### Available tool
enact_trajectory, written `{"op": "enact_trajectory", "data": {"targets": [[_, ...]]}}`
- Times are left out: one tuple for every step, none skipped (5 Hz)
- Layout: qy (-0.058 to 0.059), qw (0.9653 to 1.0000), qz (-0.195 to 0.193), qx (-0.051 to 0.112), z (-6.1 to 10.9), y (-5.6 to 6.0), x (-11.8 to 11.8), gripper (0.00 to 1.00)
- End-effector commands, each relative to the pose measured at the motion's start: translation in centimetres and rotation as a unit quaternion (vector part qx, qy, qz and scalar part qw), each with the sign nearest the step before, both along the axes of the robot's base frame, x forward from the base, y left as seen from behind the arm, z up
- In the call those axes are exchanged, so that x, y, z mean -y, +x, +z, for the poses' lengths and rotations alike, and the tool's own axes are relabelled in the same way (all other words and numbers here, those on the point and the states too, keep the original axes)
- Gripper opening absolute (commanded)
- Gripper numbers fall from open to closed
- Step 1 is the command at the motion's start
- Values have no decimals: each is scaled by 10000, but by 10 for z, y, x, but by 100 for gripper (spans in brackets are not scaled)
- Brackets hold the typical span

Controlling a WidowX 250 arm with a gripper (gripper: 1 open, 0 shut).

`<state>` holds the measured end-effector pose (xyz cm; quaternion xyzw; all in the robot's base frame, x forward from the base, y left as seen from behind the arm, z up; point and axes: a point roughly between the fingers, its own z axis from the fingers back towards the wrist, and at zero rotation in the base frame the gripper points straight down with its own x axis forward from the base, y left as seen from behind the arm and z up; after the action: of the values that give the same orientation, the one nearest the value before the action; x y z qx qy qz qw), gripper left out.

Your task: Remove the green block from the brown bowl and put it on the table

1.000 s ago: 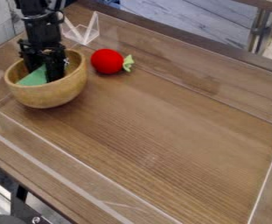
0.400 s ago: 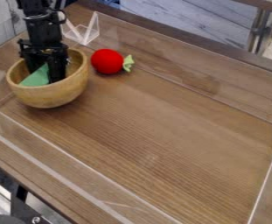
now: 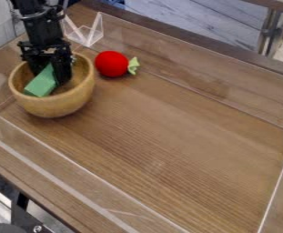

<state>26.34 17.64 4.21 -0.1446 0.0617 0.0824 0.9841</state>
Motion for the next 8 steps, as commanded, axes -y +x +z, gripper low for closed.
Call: {"op": "enact_trajectory", "data": {"targets": [[138, 9994, 46, 324, 23, 15, 7, 0], [82, 9987, -372, 330, 27, 15, 14, 0], [36, 9963, -799, 328, 29, 15, 21, 0], [1, 9945, -997, 319, 30, 19, 16, 0], [-59, 9929, -1143, 335, 33, 24, 11, 0], [-96, 9956, -860, 366, 42, 21, 11, 0], [-122, 9974, -601, 379, 50, 17, 11, 0], [-153, 9971, -645, 380, 45, 26, 11, 0]]}}
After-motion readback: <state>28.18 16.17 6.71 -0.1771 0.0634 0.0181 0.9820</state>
